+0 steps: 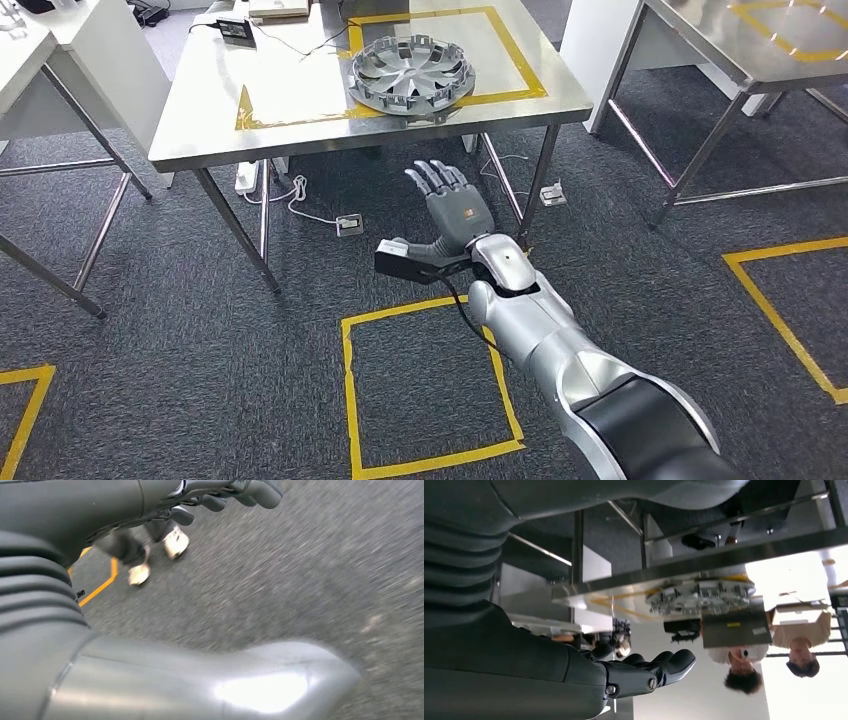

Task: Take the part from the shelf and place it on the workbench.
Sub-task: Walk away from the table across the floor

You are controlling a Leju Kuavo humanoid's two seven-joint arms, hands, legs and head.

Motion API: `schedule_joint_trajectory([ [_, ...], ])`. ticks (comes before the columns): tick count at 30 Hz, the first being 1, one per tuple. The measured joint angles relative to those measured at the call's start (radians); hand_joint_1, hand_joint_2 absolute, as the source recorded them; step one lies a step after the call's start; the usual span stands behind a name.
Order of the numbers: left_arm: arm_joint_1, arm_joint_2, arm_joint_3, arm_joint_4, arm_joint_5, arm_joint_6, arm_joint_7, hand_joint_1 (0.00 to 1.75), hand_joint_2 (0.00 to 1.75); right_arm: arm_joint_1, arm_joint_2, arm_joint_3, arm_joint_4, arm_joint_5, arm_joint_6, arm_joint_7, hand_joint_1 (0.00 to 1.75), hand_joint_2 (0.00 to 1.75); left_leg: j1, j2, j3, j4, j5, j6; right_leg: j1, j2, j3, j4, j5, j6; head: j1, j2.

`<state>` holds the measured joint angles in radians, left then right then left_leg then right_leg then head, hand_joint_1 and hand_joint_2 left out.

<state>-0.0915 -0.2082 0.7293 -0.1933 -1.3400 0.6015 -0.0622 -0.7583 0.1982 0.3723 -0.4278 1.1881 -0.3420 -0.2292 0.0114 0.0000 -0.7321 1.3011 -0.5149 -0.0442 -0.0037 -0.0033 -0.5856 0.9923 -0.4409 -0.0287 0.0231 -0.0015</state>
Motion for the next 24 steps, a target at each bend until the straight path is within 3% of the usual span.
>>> schedule_joint_trajectory([
  [3, 0.008, 0.002, -0.009, 0.000, 0.019, -0.009, 0.001, 0.00, 0.00, 0.013, -0.001, -0.005, 0.000, -0.017, 0.005, 0.004, 0.00, 1.75, 0.002, 0.000, 0.018, -0.012, 0.026, -0.002, -0.002, 0.000, -0.008, 0.002, 0.005, 0.003, 0.000, 0.000],
  [5, 0.015, 0.005, -0.017, 0.001, 0.039, -0.017, 0.002, 0.00, 0.00, 0.022, -0.002, -0.010, -0.001, -0.034, 0.009, 0.008, 0.00, 1.75, 0.003, 0.000, 0.054, -0.060, 0.042, -0.004, -0.004, 0.000, -0.014, 0.006, 0.007, 0.006, 0.000, 0.000],
  [6, 0.022, 0.007, -0.026, 0.001, 0.062, -0.027, 0.003, 0.00, 0.00, 0.031, -0.005, -0.017, -0.004, -0.054, 0.013, 0.011, 0.00, 1.31, 0.003, -0.001, 0.101, -0.122, 0.038, -0.004, -0.005, 0.000, -0.021, 0.011, 0.009, 0.011, -0.001, 0.000],
  [8, 0.043, 0.015, -0.060, 0.001, 0.135, -0.059, 0.007, 0.00, 0.00, 0.066, -0.014, -0.037, -0.012, -0.121, 0.031, 0.023, 0.00, 0.44, 0.003, -0.003, 0.177, -0.241, 0.023, 0.008, -0.003, 0.000, -0.034, 0.019, 0.014, 0.023, -0.002, 0.000],
  [9, 0.052, 0.019, -0.079, 0.001, 0.173, -0.074, 0.009, 0.00, 0.00, 0.086, -0.020, -0.047, -0.015, -0.153, 0.040, 0.029, 0.00, 0.00, 0.003, -0.005, 0.198, -0.277, 0.011, 0.017, 0.000, 0.000, -0.038, 0.021, 0.017, 0.019, -0.002, 0.000],
  [10, 0.059, 0.023, -0.094, 0.000, 0.206, -0.089, 0.010, 0.00, 0.00, 0.107, -0.023, -0.055, -0.015, -0.182, 0.049, 0.034, 0.00, 0.00, 0.003, -0.006, 0.196, -0.282, 0.012, 0.026, 0.002, 0.000, -0.038, 0.020, 0.020, 0.008, -0.002, 0.000],
  [12, 0.069, 0.028, -0.116, -0.002, 0.249, -0.109, 0.012, 0.00, 0.00, 0.140, -0.029, -0.066, -0.015, -0.220, 0.060, 0.042, 0.00, 0.00, 0.002, -0.006, 0.194, -0.283, 0.015, 0.032, 0.004, 0.000, -0.039, 0.018, 0.027, -0.023, -0.001, 0.000],
  [13, 0.073, 0.031, -0.129, -0.004, 0.274, -0.121, 0.013, 0.00, 0.00, 0.157, -0.032, -0.073, -0.015, -0.243, 0.066, 0.045, 0.00, 0.00, 0.001, -0.005, 0.193, -0.283, 0.017, 0.035, 0.004, 0.000, -0.039, 0.018, 0.031, -0.031, -0.001, 0.000],
  [15, 0.081, 0.037, -0.156, -0.009, 0.324, -0.142, 0.016, 0.00, 0.00, 0.193, -0.039, -0.087, -0.015, -0.288, 0.078, 0.054, 0.00, 0.00, -0.001, -0.005, 0.191, -0.282, 0.018, 0.039, 0.004, 0.000, -0.040, 0.015, 0.038, -0.032, -0.002, 0.000],
  [18, 0.093, 0.050, -0.195, -0.019, 0.396, -0.173, 0.018, 0.00, 0.00, 0.247, -0.049, -0.106, -0.015, -0.351, 0.097, 0.065, 0.00, 0.00, -0.004, -0.004, 0.187, -0.280, 0.019, 0.042, 0.002, 0.001, -0.040, 0.009, 0.044, -0.011, -0.002, 0.000],
  [21, 0.102, 0.062, -0.233, -0.030, 0.466, -0.206, 0.020, 0.00, 0.00, 0.302, -0.059, -0.123, -0.015, -0.414, 0.116, 0.077, 0.00, 0.00, -0.005, -0.004, 0.183, -0.277, 0.018, 0.043, -0.003, 0.001, -0.041, 0.005, 0.043, 0.031, -0.002, 0.000],
  [22, 0.106, 0.066, -0.245, -0.034, 0.489, -0.216, 0.021, 0.00, 0.00, 0.320, -0.062, -0.129, -0.015, -0.434, 0.121, 0.081, 0.00, 0.00, -0.005, -0.004, 0.182, -0.276, 0.018, 0.043, -0.003, 0.001, -0.041, 0.005, 0.043, 0.039, -0.002, 0.000],
  [24, 0.113, 0.074, -0.270, -0.042, 0.534, -0.236, 0.024, 0.00, 0.00, 0.354, -0.070, -0.139, -0.015, -0.474, 0.133, 0.089, 0.00, 0.00, -0.005, -0.004, 0.182, -0.276, 0.018, 0.043, -0.004, 0.001, -0.042, 0.006, 0.042, 0.043, -0.002, 0.000],
])
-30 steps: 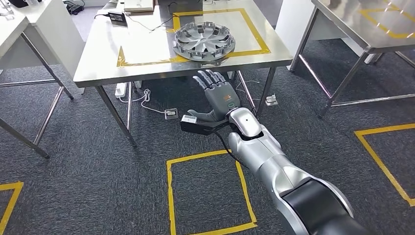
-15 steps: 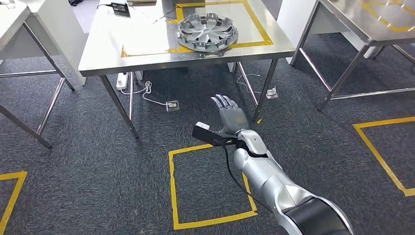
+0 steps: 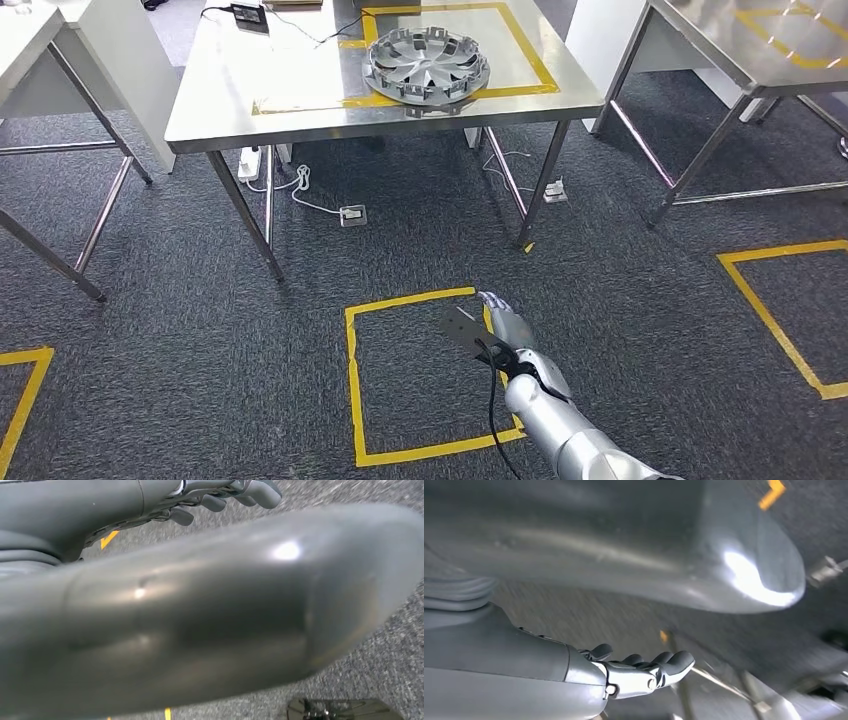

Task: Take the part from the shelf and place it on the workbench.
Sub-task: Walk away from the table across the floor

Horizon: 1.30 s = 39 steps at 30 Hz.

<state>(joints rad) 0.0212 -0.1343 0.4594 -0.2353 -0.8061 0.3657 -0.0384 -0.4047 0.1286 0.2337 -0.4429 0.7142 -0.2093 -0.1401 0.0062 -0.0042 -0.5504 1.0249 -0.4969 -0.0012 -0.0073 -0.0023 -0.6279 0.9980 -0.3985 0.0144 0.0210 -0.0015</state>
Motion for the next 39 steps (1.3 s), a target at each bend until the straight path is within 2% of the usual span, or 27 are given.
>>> schedule_joint_trajectory([
  [27, 0.092, 0.092, -0.325, -0.114, 0.615, -0.276, 0.028, 0.00, 0.00, 0.441, -0.093, -0.153, 0.007, -0.545, 0.158, 0.107, 0.00, 0.00, 0.001, 0.003, -0.003, -0.002, -0.001, -0.002, 0.001, 0.001, -0.007, 0.008, -0.005, 0.000, 0.000, 0.000],
  [35, 0.114, 0.113, -0.399, -0.141, 0.781, -0.350, 0.034, 0.00, 0.00, 0.534, -0.112, -0.195, 0.014, -0.692, 0.200, 0.135, 0.00, 0.00, 0.001, 0.003, -0.008, -0.002, -0.003, -0.002, 0.001, 0.001, -0.007, 0.008, -0.007, -0.001, 0.000, 0.000],
  [39, 0.109, 0.119, -0.414, -0.168, 0.802, -0.359, 0.036, 0.00, 0.00, 0.567, -0.114, -0.204, 0.035, -0.710, 0.207, 0.140, 0.00, 0.00, -0.005, 0.009, -0.006, 0.002, -0.004, 0.001, -0.001, 0.006, -0.009, 0.007, -0.005, 0.005, 0.000, 0.000],
])
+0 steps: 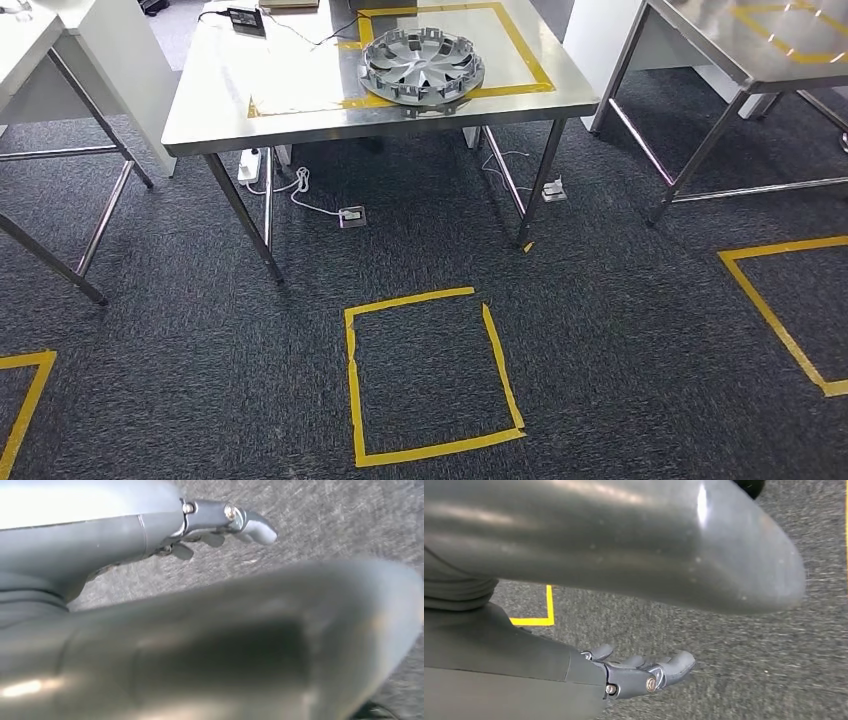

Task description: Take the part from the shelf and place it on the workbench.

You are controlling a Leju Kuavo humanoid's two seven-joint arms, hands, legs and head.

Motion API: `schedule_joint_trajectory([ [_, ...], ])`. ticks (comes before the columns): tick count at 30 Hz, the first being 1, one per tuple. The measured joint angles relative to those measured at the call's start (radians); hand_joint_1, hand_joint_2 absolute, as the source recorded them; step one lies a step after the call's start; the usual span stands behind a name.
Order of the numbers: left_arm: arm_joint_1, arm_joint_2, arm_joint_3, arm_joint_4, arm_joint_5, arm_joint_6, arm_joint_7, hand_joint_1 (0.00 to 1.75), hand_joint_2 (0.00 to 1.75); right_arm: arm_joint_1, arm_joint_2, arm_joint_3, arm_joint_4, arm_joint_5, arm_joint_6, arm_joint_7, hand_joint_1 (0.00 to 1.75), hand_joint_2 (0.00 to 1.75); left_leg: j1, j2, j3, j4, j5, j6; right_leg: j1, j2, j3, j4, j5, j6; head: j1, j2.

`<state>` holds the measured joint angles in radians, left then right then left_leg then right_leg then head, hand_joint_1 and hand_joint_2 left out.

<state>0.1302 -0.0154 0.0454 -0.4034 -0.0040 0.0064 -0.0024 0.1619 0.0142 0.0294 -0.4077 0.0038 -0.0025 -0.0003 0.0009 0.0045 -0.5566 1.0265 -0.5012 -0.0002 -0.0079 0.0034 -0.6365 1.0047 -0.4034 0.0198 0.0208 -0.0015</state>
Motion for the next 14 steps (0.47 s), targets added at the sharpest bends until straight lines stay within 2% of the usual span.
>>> schedule_joint_trajectory([
  [5, -0.064, 0.006, -0.010, -0.095, 0.002, -0.003, -0.001, 0.00, 0.00, 0.072, 0.000, -0.004, 0.092, -0.004, 0.001, 0.005, 0.00, 0.00, -0.003, -0.001, -0.002, 0.001, 0.001, 0.008, -0.005, -0.002, 0.004, -0.001, 0.004, 0.008, 0.000, 0.000],
  [7, -0.097, 0.007, -0.013, -0.141, 0.002, -0.004, -0.001, 0.00, 0.00, 0.110, -0.001, -0.007, 0.137, -0.003, 0.001, 0.006, 0.00, 0.00, 0.003, -0.003, 0.004, -0.008, 0.009, 0.015, -0.007, -0.003, 0.003, 0.008, -0.005, 0.014, 0.000, 0.000],
  [8, -0.114, 0.007, -0.014, -0.164, 0.002, -0.004, -0.001, 0.00, 0.00, 0.129, -0.002, -0.009, 0.159, -0.003, 0.001, 0.005, 0.00, 0.00, 0.007, -0.003, 0.006, -0.012, 0.014, 0.019, -0.007, -0.003, -0.005, 0.033, -0.027, 0.016, 0.001, 0.000],
  [9, -0.129, 0.007, -0.015, -0.187, 0.002, -0.004, -0.001, 0.00, 0.00, 0.146, -0.003, -0.010, 0.181, -0.003, 0.001, 0.005, 0.00, 0.00, 0.009, -0.002, 0.007, -0.014, 0.018, 0.021, -0.008, -0.002, -0.023, 0.080, -0.062, 0.019, 0.002, 0.000],
  [11, -0.151, 0.007, -0.018, -0.223, 0.002, -0.004, -0.001, 0.00, 0.00, 0.171, -0.005, -0.010, 0.219, -0.003, 0.001, 0.005, 0.00, 0.00, 0.010, 0.000, 0.001, -0.011, 0.021, 0.023, -0.009, -0.001, -0.076, 0.218, -0.144, 0.023, 0.002, 0.000],
  [12, -0.158, 0.008, -0.019, -0.234, 0.002, -0.004, -0.001, 0.00, 0.00, 0.178, -0.006, -0.011, 0.232, -0.003, 0.001, 0.005, 0.00, 0.00, 0.010, 0.003, -0.003, -0.009, 0.021, 0.022, -0.010, -0.002, -0.094, 0.273, -0.169, 0.025, 0.002, 0.000],
  [14, -0.161, 0.008, -0.021, -0.241, 0.002, -0.004, -0.001, 0.00, 0.00, 0.182, -0.007, -0.011, 0.241, -0.003, 0.001, 0.005, 0.00, 0.00, 0.011, 0.008, -0.008, -0.005, 0.021, 0.020, -0.012, -0.003, -0.095, 0.305, -0.178, 0.027, 0.002, 0.000],
])
